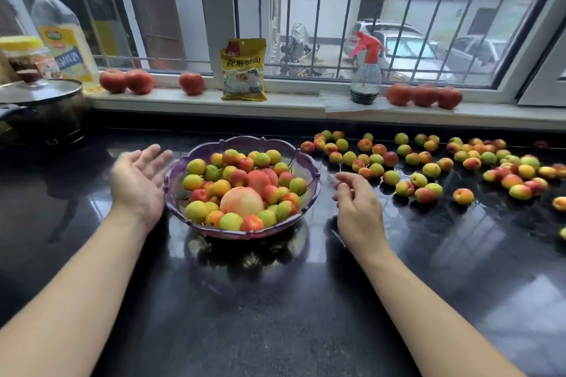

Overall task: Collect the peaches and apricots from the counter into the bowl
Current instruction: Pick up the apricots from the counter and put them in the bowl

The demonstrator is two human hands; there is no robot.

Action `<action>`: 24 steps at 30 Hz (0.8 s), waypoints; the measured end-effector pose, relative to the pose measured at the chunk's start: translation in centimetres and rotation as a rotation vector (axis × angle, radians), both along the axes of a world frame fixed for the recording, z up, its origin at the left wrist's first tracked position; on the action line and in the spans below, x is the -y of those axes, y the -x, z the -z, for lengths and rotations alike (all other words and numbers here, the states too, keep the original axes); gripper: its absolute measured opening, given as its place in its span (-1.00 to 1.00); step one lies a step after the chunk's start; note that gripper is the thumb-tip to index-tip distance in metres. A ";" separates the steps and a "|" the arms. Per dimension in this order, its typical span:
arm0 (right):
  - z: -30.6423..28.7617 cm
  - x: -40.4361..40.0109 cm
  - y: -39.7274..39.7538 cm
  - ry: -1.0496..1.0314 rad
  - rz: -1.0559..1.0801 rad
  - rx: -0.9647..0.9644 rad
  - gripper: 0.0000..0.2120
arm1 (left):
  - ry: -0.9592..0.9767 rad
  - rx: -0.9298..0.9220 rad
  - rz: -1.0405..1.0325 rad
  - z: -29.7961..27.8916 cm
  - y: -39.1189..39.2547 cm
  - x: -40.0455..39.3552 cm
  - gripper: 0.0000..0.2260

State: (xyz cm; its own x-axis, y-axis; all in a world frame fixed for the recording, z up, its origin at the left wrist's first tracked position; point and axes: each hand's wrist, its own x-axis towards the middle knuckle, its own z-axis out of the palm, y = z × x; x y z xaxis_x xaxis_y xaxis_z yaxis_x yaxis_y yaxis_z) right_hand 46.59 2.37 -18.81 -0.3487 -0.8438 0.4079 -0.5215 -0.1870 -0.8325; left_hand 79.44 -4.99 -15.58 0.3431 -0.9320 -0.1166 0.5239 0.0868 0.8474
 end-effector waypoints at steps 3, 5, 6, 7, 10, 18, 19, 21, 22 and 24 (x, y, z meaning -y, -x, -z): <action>-0.6 0.8 0.5 0.006 0.058 -0.155 -0.79 | 0.099 -0.116 0.106 1.5 0.3 1.1 -0.64; -1.8 3.6 1.1 -0.016 0.026 -0.329 -0.79 | 0.120 -0.077 0.176 1.8 0.6 1.5 -0.61; -2.6 5.3 1.3 -0.054 0.009 -0.416 -0.78 | 0.104 -0.048 0.206 1.7 0.9 1.4 -0.59; -3.2 7.2 1.5 -0.094 -0.002 -0.498 -0.77 | 0.087 -0.029 0.237 1.6 1.2 1.4 -0.58; -3.6 13.0 0.7 -0.212 -0.002 -0.756 -0.65 | 0.051 -0.042 0.302 1.8 1.3 1.3 -0.59; -1.2 19.0 -0.5 -0.382 0.017 -1.026 -0.58 | 0.054 -0.089 0.407 2.5 1.1 1.8 -0.57; -0.8 18.8 -0.6 -0.325 0.033 -0.996 -0.62 | 0.058 -0.099 0.410 2.6 1.1 1.8 -0.58; -0.6 18.6 -0.8 -0.249 0.048 -0.943 -0.69 | 0.068 -0.116 0.419 2.7 1.1 1.9 -0.58; -0.6 18.6 -0.9 -0.226 0.047 -0.920 -0.71 | 0.070 -0.117 0.420 2.8 1.1 2.0 -0.58; -0.7 18.6 -0.8 -0.207 0.040 -0.911 -0.73 | 0.069 -0.109 0.422 2.9 1.1 2.1 -0.59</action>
